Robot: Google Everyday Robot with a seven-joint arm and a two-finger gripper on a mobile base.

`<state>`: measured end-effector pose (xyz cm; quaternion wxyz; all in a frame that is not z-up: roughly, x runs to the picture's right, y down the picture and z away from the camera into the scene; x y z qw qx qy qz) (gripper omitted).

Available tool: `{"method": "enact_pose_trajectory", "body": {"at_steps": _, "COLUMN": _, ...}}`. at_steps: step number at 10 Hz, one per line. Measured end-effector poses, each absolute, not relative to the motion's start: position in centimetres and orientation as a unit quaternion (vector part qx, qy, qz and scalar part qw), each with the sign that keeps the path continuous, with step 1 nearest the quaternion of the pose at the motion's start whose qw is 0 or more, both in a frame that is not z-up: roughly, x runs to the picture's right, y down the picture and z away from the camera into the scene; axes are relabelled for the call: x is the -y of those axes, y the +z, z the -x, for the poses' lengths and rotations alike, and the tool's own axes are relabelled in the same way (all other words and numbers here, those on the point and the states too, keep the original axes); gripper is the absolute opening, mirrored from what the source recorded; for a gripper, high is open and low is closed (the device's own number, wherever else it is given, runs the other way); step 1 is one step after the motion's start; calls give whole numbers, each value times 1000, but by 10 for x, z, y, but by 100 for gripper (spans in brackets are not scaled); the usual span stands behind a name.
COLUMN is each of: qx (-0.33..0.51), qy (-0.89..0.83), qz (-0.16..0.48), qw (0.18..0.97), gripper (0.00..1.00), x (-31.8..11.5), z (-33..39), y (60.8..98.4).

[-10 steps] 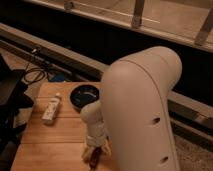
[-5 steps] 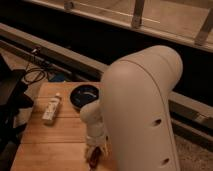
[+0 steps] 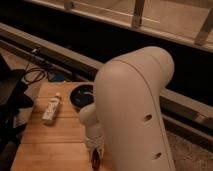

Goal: Drag the pepper across the table

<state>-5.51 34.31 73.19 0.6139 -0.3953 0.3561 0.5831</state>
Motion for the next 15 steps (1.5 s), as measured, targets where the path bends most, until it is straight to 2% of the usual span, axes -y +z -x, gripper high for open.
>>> {"method": "enact_pose_trajectory", "body": {"at_steps": 1, "qx": -356, "qy": 583, "qz": 395, "qw": 614, "gripper": 0, "x": -343, "z": 55, "y": 732}}
{"method": "enact_pose_trajectory", "body": {"at_steps": 10, "qx": -318, "qy": 555, "qz": 408, "qw": 651, "gripper": 0, "x": -347, "z": 103, "y": 717}}
{"method": "enact_pose_trajectory", "body": {"at_steps": 15, "qx": -290, "qy": 512, "qz": 424, "qw": 689, "gripper": 0, "x": -348, "z": 154, "y": 711}}
